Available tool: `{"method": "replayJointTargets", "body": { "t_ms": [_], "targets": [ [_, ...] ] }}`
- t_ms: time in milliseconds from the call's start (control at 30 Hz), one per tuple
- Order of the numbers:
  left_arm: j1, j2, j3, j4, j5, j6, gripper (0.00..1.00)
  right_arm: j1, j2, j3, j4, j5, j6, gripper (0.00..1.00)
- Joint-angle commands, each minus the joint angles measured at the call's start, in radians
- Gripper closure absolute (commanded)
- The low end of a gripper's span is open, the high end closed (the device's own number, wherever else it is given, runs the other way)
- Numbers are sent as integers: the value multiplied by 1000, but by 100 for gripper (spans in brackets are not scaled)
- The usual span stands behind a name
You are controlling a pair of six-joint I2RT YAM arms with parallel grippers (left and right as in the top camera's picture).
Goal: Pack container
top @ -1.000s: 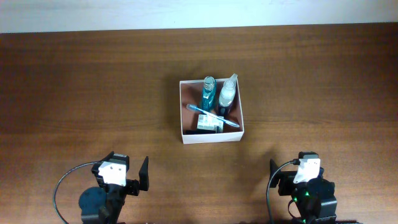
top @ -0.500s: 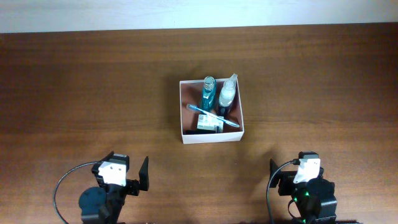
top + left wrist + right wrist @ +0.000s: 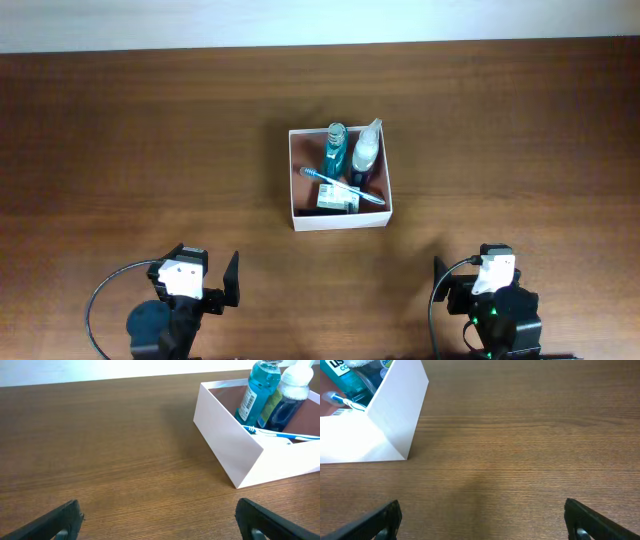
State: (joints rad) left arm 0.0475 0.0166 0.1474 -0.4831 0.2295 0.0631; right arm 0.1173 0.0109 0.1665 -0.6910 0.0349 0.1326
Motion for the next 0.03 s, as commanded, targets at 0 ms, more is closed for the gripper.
{"method": "replayJointTargets", "body": {
  "t_ms": [0],
  "targets": [
    [-4,-11,-10,4,14,13,0,-7,-7,-8,0,-2,7,1]
  ]
}}
